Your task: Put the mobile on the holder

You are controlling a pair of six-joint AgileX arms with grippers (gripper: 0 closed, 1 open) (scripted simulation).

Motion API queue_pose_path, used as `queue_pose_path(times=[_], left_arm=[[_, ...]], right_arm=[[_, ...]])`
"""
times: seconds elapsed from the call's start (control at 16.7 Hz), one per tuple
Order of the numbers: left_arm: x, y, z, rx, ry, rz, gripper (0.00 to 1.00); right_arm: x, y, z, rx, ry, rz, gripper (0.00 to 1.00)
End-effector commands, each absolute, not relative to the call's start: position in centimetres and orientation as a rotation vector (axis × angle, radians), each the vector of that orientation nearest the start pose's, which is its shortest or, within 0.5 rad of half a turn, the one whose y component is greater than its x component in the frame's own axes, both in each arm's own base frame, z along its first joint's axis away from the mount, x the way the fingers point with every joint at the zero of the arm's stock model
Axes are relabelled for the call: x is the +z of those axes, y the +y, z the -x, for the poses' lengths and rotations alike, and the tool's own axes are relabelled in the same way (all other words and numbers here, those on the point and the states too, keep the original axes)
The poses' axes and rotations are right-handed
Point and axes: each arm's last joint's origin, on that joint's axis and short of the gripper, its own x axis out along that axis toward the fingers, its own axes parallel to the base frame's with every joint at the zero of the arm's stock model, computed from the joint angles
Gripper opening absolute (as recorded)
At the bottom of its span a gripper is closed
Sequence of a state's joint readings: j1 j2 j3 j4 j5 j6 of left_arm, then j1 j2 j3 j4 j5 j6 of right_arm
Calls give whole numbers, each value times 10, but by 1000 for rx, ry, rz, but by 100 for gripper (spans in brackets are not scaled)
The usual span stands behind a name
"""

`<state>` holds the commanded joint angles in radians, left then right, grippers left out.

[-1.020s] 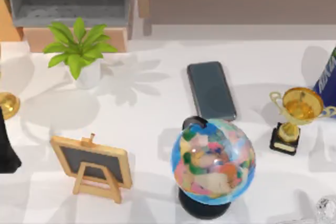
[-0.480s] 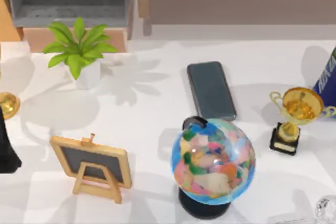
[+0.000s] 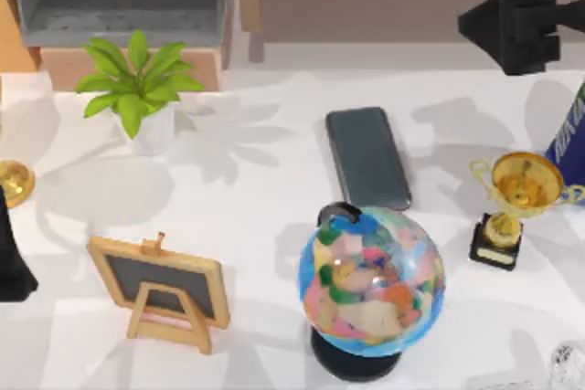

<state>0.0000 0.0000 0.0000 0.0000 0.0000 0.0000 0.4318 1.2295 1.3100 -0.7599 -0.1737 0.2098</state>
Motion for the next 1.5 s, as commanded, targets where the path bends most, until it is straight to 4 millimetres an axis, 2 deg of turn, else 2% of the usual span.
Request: queue_pose_path(times=[0.18, 0.3, 0.48, 0.66, 0.78, 0.96, 1.08, 1.2, 1.5], left_arm=[[160, -1, -106, 0, 0, 0, 100], [160, -1, -106, 0, 0, 0, 100], [160, -1, -106, 0, 0, 0, 100], [160, -1, -106, 0, 0, 0, 100], [160, -1, -106, 0, 0, 0, 100], [160, -1, -106, 0, 0, 0, 100], [160, -1, -106, 0, 0, 0, 100], [160, -1, -106, 0, 0, 0, 100], [160, -1, -106, 0, 0, 0, 100]], right_arm=[[379, 156, -275, 538, 866, -97, 100], [375, 183, -305, 535, 942, -89, 100], [351, 218, -345, 497, 1064, -62, 100], [310, 241, -378, 420, 1197, -21, 100], [271, 250, -398, 343, 1303, 17, 100], [211, 252, -421, 215, 1455, 74, 100], [187, 248, -430, 151, 1514, 99, 100], [177, 246, -433, 120, 1539, 110, 100], [175, 248, -432, 124, 1543, 115, 100]])
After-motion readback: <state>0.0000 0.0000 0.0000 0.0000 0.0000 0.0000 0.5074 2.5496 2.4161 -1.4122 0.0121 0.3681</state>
